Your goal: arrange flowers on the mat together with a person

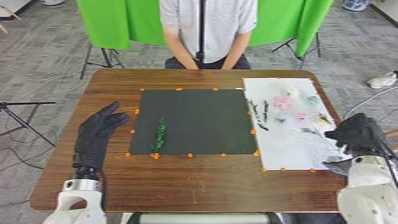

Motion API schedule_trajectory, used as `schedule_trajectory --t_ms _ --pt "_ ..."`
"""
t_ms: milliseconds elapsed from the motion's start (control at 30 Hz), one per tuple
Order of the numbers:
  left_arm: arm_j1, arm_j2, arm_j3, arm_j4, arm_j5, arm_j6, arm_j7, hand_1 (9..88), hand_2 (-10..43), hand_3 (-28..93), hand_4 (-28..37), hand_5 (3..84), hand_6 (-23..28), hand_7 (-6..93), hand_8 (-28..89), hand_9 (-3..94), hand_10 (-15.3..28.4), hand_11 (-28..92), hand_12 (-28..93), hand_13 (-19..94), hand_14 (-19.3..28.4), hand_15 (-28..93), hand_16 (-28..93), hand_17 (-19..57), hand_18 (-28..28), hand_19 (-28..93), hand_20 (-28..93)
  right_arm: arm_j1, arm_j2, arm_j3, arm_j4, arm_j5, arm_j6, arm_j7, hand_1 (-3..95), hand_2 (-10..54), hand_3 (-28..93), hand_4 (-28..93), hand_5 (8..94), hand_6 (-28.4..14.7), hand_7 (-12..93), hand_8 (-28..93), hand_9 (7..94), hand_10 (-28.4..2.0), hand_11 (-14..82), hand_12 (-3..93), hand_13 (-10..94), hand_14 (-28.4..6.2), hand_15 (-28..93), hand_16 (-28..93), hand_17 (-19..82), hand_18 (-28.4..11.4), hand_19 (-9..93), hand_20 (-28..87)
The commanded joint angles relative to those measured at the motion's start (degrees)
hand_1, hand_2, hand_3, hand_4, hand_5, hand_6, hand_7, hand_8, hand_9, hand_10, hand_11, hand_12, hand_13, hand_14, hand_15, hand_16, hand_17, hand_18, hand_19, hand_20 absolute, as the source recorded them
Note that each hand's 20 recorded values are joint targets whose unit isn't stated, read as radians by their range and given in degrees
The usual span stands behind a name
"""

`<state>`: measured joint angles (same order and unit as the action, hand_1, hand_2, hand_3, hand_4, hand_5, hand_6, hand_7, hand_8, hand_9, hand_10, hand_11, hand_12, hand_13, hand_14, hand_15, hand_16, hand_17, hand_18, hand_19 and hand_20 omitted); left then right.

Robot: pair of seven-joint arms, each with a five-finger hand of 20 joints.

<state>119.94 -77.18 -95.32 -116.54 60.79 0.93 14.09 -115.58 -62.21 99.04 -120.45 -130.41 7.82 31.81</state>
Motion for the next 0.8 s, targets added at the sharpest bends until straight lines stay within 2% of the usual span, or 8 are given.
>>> schedule_trajectory --t_ms 33,200,433,633,800 --pt "0.8 -0.29 -0.38 -0.09 0.08 -0.01 -1.36 22.6 -2.4 67 -20.5 50.1 2.9 12.2 -5 50.3 15.1 21 17 38 18.7 27 4 5.4 14.5 11 21 9.3 -5.4 -7.0 -4.3 2.4 1.5 -2.9 88.3 -9.5 -28 42 88.5 0.7 20 15 93.7 -7.5 30.1 27.9 94 0.4 58 23 58 -16.7 88 33" --pt "0.8 -0.10 -0.34 -0.05 0.16 -0.04 -1.71 22.3 -2.6 68 -20.5 50.0 2.9 12.4 -5 50.2 15.2 21 17 38 18.8 27 4 5.3 14.6 12 21 14.4 -12.4 -14.3 -2.7 3.4 -0.9 -2.6 88.4 -9.5 -28 42 88.5 0.5 20 15 93.7 -7.5 30.2 27.9 94 0.7 58 23 59 -16.4 88 32" --pt "1.1 0.33 -0.32 -0.17 0.15 0.19 -2.23 22.3 -2.5 68 -20.6 49.9 3.0 12.2 -5 50.1 15.1 21 17 38 18.7 27 4 5.0 14.6 12 21 16.1 -20.7 -20.4 0.1 5.5 -4.4 -3.9 88.5 -9.5 -28 42 88.7 0.4 20 15 93.7 -7.5 30.5 27.7 94 0.9 58 22 59 -16.2 89 31" --pt "1.3 0.83 -0.31 -0.38 0.28 0.33 -2.39 22.2 -2.5 68 -20.6 49.9 3.1 12.2 -5 50.1 15.2 21 17 38 18.7 27 4 5.0 14.6 12 21 16.7 -23.2 -25.5 1.7 5.8 -6.6 -4.2 88.4 -9.5 -28 43 88.7 0.4 21 16 93.7 -7.5 31.1 27.3 94 0.9 59 21 59 -16.2 89 31" --pt "1.6 1.29 -0.44 -0.70 0.39 0.55 -2.60 22.1 -2.6 68 -20.5 50.0 3.2 12.1 -5 50.1 15.1 21 17 38 18.7 27 4 5.0 14.6 12 21 17.7 -23.8 -28.5 3.6 9.6 -6.3 -2.9 88.4 -9.5 -28 44 88.7 0.3 21 16 93.7 -7.5 31.7 26.9 94 0.9 59 21 59 -16.1 90 30"
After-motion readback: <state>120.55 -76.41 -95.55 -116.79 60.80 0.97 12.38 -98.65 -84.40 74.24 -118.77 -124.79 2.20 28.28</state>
